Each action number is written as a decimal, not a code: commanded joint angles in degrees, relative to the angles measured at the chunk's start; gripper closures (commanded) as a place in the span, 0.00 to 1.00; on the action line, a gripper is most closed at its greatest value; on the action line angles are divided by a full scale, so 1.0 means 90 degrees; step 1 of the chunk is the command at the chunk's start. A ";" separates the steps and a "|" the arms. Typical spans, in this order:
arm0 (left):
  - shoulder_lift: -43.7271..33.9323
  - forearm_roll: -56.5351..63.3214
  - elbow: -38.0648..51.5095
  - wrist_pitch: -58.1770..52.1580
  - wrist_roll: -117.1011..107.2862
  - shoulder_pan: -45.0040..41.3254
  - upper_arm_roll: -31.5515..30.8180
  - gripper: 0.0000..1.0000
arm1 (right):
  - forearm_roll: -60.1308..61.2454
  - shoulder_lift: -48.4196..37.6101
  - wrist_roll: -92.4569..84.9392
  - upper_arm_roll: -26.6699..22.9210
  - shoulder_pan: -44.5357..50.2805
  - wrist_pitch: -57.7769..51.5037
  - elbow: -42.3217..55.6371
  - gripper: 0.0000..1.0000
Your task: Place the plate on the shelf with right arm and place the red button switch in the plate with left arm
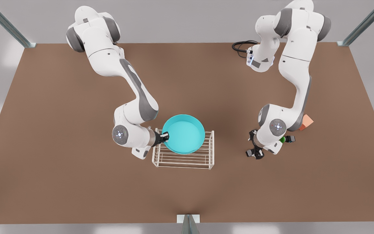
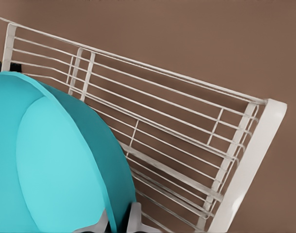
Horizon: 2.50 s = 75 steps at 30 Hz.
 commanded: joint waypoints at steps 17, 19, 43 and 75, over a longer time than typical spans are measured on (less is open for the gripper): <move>0.0996 0.0777 0.0739 0.0201 -0.2079 -0.0178 -0.0010 0.00 | -0.2630 -0.1617 -0.1277 -0.1956 -0.1161 -0.2375 -0.0196 0.00; 0.1064 0.0875 0.0739 0.0201 -0.2079 -0.0178 -0.0010 0.00 | -0.3011 -0.1860 -0.1307 -0.2044 -0.1220 -0.2590 -0.0762 0.00; 0.0977 0.1412 0.0358 0.0103 -0.1532 -0.0090 0.0185 0.00 | -0.3744 -0.4204 -0.1229 -0.2025 -0.1269 -0.0724 -0.3917 0.00; 0.0059 0.1373 0.2457 -0.2378 -0.2714 -0.0871 -0.2120 0.64 | -0.3744 -0.4107 -0.1229 -0.1985 -0.1259 -0.0715 -0.3878 0.00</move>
